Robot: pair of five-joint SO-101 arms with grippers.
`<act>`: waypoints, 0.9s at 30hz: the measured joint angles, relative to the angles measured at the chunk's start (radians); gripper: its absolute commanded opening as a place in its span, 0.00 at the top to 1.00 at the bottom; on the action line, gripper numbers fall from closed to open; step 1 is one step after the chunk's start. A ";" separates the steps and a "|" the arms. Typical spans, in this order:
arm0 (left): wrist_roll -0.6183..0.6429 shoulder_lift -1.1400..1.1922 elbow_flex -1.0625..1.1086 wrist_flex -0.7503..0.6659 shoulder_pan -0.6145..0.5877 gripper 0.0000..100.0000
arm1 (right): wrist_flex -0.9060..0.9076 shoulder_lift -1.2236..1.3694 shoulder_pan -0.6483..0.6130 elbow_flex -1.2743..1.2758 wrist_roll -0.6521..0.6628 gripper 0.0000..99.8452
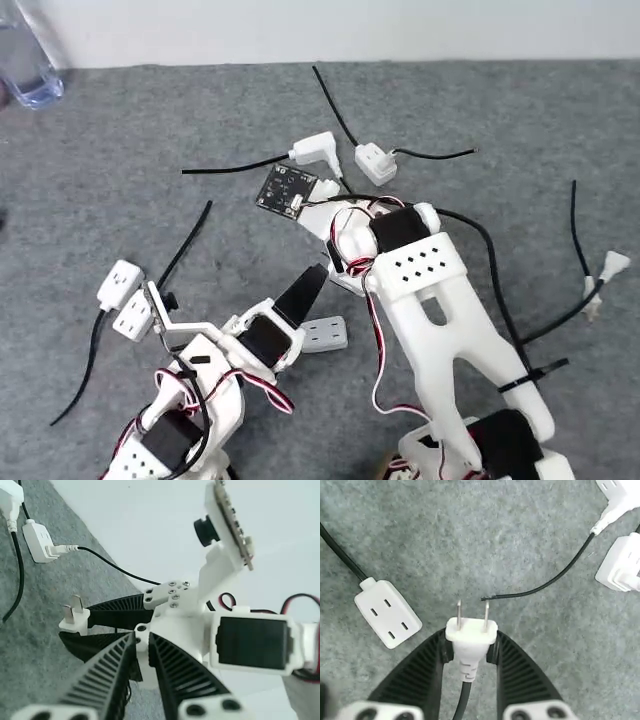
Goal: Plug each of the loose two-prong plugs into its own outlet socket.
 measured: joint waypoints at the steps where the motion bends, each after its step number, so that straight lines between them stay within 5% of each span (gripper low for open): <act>1: 0.000 0.000 0.000 0.000 0.000 0.96 | 0.000 0.000 0.000 0.000 0.000 0.99; 20: 0.003 -0.002 -0.002 -0.008 0.000 0.96 | 0.181 0.002 -0.040 -0.115 0.000 0.99; 27: 0.003 -0.002 -0.012 -0.008 -0.084 0.96 | 0.164 0.002 -0.011 -0.123 0.012 0.99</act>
